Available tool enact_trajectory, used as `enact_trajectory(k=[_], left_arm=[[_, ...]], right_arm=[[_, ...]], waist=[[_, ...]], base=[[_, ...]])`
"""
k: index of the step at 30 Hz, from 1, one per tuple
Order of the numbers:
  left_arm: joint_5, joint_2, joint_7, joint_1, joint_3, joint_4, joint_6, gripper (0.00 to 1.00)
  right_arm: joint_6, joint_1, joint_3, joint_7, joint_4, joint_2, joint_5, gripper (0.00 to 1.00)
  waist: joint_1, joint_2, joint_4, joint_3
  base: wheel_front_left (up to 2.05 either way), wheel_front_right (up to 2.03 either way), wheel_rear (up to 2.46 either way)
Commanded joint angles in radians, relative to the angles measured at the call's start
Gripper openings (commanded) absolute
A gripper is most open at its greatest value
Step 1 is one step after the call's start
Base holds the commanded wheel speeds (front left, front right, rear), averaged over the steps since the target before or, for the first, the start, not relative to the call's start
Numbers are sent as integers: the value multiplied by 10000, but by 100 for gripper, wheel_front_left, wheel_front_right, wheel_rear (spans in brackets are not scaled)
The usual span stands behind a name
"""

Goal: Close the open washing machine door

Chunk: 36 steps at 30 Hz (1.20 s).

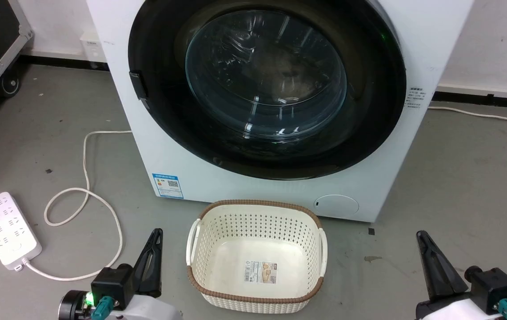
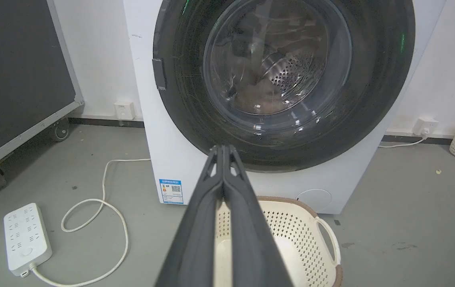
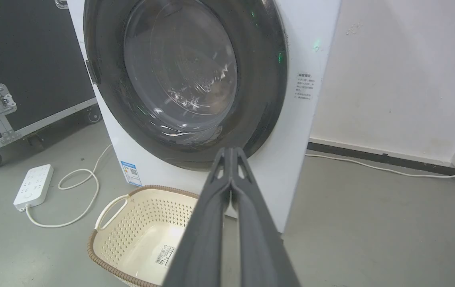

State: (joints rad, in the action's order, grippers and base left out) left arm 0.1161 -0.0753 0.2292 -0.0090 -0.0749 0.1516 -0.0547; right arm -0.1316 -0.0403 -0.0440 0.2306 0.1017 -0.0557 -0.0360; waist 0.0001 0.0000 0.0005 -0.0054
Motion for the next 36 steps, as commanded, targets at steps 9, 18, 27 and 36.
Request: enact_trajectory(k=[9,18,27,36], left_arm=[[-144,40,-224,18,96,-177,95,0],[-234,58,-407,24,154,-296,135,0],[-324,77,-591,31,212,-415,175,0],[-435,100,-816,38,283,-560,225,0]], right_arm=[[2,71,50,-230,-157,10,65,0],[2,100,84,-414,-233,14,91,0],[3,130,119,-598,-309,18,118,0],[4,166,161,-824,-403,23,150,0]], waist=[[-1,0,0,5],[-1,0,-1,9],[-1,0,-1,14],[-1,0,-2,19]], base=[[0,0,0],[0,0,0],[0,0,0],[0,0,0]])
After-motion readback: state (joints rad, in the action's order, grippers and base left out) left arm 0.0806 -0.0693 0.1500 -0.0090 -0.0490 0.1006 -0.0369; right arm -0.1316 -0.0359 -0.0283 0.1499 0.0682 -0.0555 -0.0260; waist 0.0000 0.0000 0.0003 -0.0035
